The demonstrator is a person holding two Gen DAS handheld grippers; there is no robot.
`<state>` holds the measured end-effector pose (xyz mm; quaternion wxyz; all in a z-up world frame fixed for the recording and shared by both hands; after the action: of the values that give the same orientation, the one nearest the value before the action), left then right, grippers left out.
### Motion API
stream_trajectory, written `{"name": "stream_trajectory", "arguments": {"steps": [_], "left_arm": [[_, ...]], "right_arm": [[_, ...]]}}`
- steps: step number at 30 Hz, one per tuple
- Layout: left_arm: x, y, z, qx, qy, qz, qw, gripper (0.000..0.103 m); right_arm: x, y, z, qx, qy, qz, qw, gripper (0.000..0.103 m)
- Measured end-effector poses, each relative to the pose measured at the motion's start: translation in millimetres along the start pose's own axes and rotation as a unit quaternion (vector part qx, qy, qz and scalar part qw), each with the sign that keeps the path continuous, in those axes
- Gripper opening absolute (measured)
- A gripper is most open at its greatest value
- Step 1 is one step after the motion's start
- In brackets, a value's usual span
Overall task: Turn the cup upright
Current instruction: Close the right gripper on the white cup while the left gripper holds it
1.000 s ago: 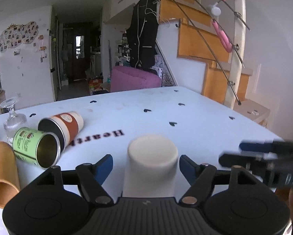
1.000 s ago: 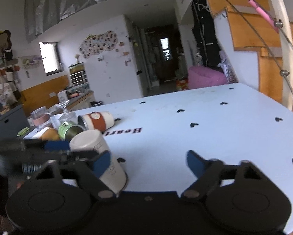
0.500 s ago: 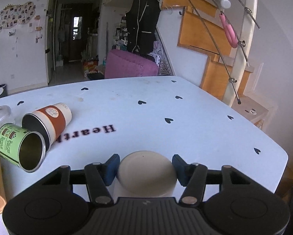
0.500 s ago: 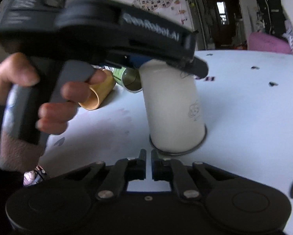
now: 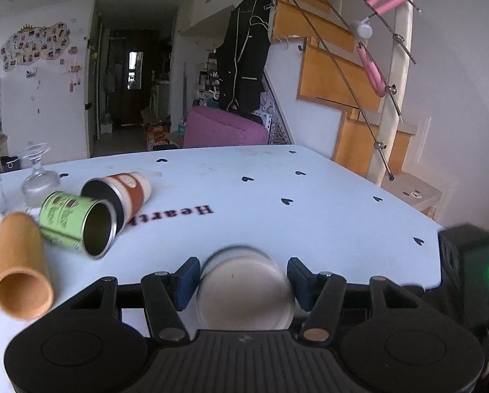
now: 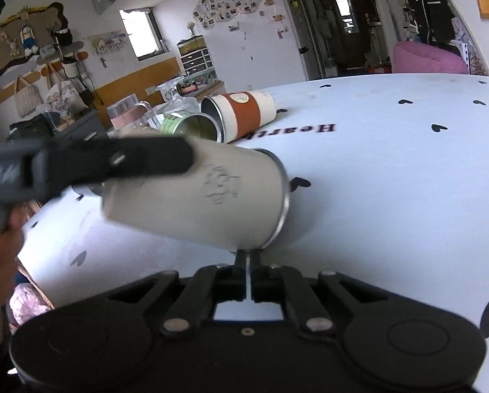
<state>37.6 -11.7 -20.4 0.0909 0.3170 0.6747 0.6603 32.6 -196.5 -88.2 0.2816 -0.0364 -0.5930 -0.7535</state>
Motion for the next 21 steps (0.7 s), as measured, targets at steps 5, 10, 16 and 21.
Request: {"name": "stream_trajectory", "arguments": {"steps": [5,10,16,21], "left_arm": [[14.4,-23.3,3.4,0.010,-0.004,0.028,0.9995,0.052],[17.5,-34.4,9.4,0.033,-0.008,0.033,0.9989,0.051],[20.0,-37.2,11.4,0.045,-0.003,0.030,0.9985,0.052],[18.1,-38.0,12.2,0.047,-0.003,0.033,0.9983,0.056]], "right_arm": [[2.7,1.2,-1.5,-0.008,-0.004,0.003,1.000,0.005],[4.8,6.3,-9.1,-0.023,-0.016,0.005,1.000,0.010],[16.9,23.0,-20.9,-0.073,-0.014,0.012,0.997,0.045],[-8.0,42.5,-46.2,-0.199,0.037,0.081,0.976,0.080]]}}
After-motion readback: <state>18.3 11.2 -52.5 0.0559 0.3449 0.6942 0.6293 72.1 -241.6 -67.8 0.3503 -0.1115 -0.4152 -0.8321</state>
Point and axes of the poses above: each gripper's, at about its wrist camera, not at the fingertips, and x roughly against the way its jaws point, z to its left, y to its top, the point moved 1 cm from there along -x, roughly the way its jaws point, and after that the axes turned 11 degrees about -z, right-handed, at the moved point
